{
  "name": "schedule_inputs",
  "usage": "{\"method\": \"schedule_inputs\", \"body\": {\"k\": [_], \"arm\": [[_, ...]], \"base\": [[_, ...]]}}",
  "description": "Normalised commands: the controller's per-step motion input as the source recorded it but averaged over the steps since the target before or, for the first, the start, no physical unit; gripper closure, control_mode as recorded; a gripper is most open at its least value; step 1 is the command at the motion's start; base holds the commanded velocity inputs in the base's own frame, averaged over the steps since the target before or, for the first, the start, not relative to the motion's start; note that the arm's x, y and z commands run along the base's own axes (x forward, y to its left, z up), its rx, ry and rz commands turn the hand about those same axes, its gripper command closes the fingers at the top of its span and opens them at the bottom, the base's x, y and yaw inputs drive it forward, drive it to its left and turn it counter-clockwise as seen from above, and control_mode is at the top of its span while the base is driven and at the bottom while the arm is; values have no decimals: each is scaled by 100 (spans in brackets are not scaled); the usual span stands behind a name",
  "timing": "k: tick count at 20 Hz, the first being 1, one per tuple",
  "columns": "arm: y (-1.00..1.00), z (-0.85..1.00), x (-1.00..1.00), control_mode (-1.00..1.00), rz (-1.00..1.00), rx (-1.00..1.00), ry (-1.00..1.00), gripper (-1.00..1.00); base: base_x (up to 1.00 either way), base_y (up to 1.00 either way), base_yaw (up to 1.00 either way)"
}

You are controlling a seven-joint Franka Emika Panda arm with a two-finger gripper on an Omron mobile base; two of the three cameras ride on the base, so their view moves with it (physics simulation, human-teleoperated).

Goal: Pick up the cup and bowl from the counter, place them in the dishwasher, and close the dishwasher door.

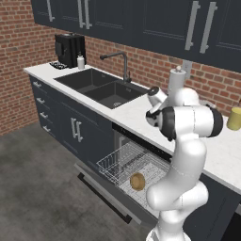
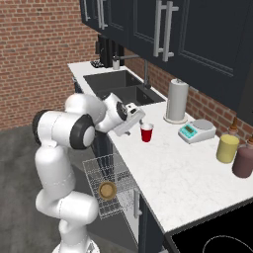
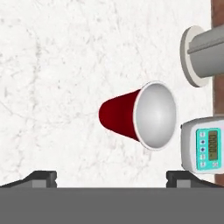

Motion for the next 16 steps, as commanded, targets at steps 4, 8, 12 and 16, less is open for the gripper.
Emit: {"method": "schedule_inputs", "body": {"k": [4, 8, 12, 16], "arm": [[-7, -20, 48, -100, 0, -1, 6, -100], [-19, -14, 27, -100, 0, 0, 2, -100], [-16, -20, 17, -100, 0, 0, 3, -100], [-13, -27, 12, -100, 0, 0, 5, -100]], "base": [[0, 0, 0], [0, 0, 0], [0, 0, 0], [0, 0, 0]]}}
